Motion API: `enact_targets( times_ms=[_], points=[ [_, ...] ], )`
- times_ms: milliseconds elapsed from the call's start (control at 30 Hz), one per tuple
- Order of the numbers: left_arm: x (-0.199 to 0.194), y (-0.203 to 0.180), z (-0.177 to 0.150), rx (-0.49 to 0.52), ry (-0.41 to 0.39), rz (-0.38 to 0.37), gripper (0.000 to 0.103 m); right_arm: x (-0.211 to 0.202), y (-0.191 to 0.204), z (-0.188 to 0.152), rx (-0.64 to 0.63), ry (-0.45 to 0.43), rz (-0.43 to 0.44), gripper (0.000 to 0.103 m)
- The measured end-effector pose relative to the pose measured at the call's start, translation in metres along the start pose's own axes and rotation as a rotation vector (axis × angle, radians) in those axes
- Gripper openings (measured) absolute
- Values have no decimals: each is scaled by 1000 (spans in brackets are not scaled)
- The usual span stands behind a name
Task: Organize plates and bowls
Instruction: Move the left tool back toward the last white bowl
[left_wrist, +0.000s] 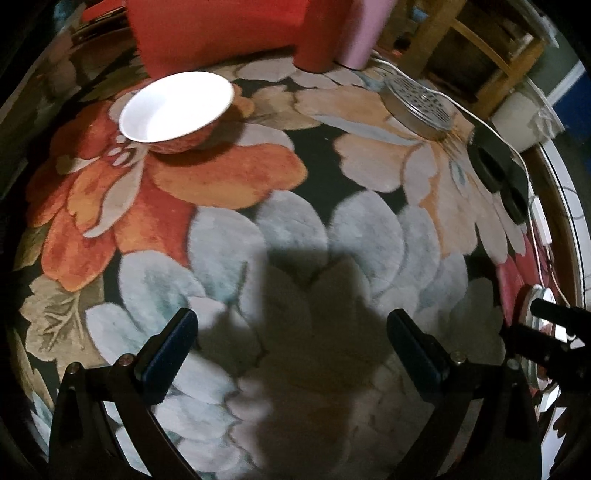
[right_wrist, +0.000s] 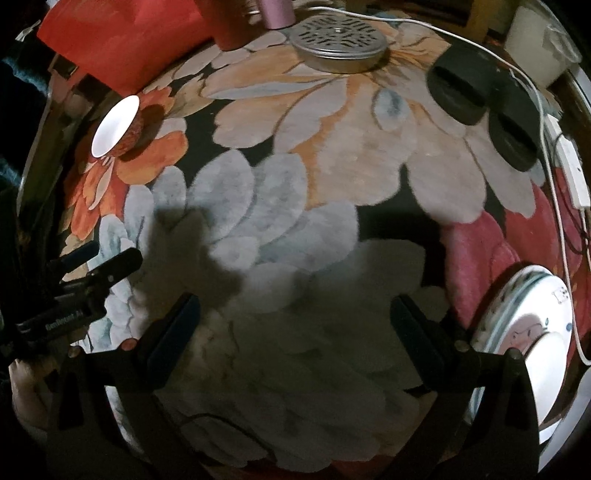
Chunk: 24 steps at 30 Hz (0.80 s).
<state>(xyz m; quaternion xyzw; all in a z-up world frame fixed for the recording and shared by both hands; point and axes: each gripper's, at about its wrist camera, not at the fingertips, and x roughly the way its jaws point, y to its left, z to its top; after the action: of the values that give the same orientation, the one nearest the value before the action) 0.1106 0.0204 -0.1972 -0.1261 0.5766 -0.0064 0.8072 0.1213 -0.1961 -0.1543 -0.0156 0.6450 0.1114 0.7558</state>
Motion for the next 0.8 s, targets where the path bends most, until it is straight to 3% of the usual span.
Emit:
enact_targets(
  times_ms=[433,800],
  points=[
    [-1,50,11,-92,-6,30,102,16,50,29,-18,16,62,103],
    [-9,116,22,-210,-31,55,102,39,95,65,-35,41,108,103]
  ],
)
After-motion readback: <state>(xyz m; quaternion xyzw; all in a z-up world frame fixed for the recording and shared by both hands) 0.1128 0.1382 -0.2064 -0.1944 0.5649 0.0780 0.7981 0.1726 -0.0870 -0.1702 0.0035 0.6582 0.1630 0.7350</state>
